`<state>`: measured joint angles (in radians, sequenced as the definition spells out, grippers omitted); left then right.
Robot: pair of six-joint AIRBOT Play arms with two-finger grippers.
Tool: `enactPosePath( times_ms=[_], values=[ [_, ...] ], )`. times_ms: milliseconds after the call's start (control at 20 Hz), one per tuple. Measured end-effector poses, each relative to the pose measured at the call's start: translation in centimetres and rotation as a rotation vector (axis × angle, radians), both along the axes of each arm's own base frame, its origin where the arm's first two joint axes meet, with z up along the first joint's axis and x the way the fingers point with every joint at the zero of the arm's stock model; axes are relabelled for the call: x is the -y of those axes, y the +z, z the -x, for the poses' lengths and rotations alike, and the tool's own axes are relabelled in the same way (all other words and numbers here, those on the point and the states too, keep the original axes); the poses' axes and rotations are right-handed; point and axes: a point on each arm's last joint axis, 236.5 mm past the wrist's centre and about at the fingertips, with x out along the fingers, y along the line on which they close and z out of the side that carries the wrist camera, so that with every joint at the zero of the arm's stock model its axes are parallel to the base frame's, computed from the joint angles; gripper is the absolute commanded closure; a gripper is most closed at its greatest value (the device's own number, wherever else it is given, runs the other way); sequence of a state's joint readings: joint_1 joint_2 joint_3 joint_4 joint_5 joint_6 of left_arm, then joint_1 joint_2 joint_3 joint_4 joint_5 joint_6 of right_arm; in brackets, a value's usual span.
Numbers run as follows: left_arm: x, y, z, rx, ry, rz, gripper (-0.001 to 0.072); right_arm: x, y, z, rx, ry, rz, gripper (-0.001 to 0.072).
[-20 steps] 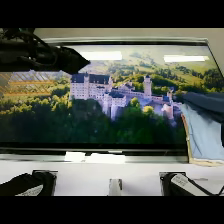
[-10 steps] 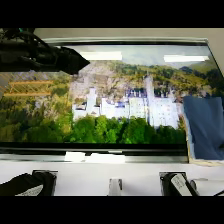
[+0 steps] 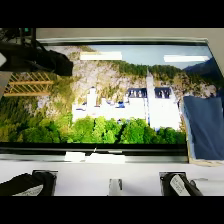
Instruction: Fold the shirts.
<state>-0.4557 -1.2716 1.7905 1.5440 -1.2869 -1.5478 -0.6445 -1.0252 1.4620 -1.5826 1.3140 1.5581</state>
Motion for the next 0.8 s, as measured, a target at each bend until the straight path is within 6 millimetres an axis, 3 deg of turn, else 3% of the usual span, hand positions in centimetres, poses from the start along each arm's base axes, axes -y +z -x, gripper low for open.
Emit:
enactPosePath(
  times_ms=[50,150,200,300,450,600,800],
  values=[
    [-2.0,-1.6,-0.5,-0.036,0.055,-0.084,0.0650,-2.1,1.6,-2.7,0.049,0.085,0.028,0.0120],
    [-5.0,-4.8,-0.9,-0.126,0.147,-0.211,0.0148,-7.6,2.1,-7.1,0.088,0.218,-0.011,0.0078],
    [-6.0,-6.6,-0.7,-0.182,0.187,-0.246,0.0044,-10.4,1.0,-8.5,0.063,0.268,-0.062,0.0044],
    [-7.4,-9.9,0.2,-0.289,0.258,-0.287,0.0031,-16.4,-3.0,-10.1,-0.063,0.366,-0.192,0.0046],
    [-8.9,-13.8,2.0,-0.406,0.330,-0.331,0.0031,-22.9,-7.3,-9.7,-0.249,0.479,-0.293,0.0047],
    [-9.6,-15.3,3.0,-0.454,0.365,-0.354,0.0031,-26.0,-9.0,-9.2,-0.333,0.539,-0.316,0.0047],
    [-10.0,-16.0,3.5,-0.479,0.382,-0.366,0.0031,-27.6,-9.7,-8.9,-0.367,0.570,-0.333,0.0048]
  ],
)
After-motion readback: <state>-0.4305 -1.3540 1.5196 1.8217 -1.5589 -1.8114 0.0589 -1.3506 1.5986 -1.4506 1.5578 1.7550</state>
